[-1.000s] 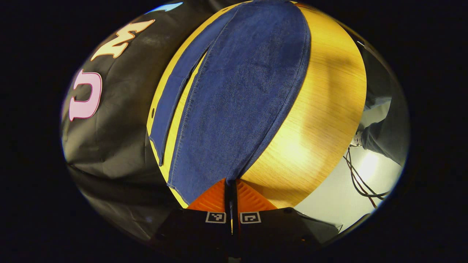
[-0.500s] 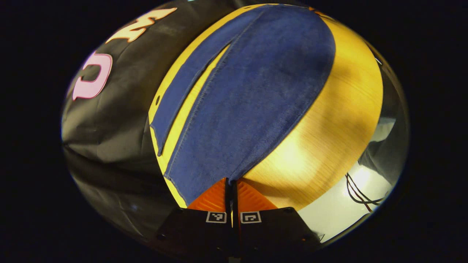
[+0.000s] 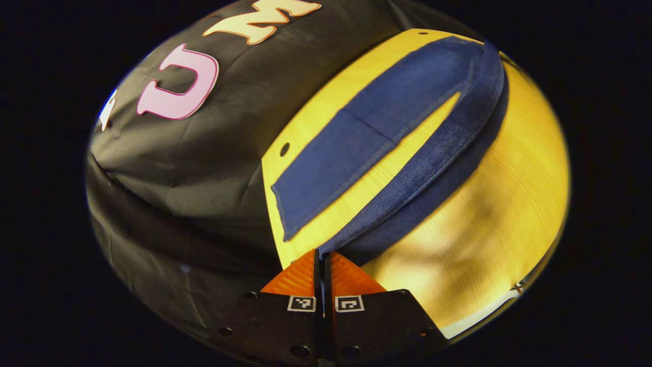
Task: Grasp the waist and the cuffs of the jeans and fold them to make the two legs overlap; first hold the waist and fold one-third of the jeans toward the cuffs, then hold the cuffs and fold the remaining one-third in the same direction to finish folding.
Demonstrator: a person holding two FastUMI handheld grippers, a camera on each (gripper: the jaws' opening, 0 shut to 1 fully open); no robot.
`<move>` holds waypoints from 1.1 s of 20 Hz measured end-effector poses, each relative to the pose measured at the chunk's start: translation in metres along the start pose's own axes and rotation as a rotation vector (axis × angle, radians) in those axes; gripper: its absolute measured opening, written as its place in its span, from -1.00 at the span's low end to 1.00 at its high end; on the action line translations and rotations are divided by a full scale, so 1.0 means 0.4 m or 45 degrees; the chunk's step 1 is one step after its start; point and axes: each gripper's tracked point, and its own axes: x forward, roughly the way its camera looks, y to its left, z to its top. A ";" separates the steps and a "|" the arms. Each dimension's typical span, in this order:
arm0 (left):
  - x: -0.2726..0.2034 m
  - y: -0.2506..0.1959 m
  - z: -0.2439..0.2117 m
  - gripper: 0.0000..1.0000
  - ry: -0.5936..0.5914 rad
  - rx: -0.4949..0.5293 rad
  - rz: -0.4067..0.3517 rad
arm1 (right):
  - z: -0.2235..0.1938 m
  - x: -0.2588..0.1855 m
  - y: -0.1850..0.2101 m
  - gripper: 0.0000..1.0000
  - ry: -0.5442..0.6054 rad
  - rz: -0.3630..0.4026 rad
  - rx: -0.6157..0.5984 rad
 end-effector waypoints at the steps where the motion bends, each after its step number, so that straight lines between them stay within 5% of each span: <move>1: 0.018 0.022 0.028 -1.00 -0.004 0.007 0.027 | 0.015 0.013 -0.015 -0.94 -0.013 -0.027 0.027; 11: 0.232 0.151 0.228 -1.00 -0.003 -0.205 0.107 | 0.134 0.311 -0.118 -0.95 -0.075 -0.181 0.284; 17: 0.381 0.121 0.290 -1.00 0.043 -0.203 0.093 | 0.088 0.532 -0.031 -0.95 0.026 -0.042 0.327; 22: 0.426 0.069 0.284 -0.97 0.062 -0.263 0.007 | 0.017 0.568 0.008 -0.95 0.131 0.043 0.435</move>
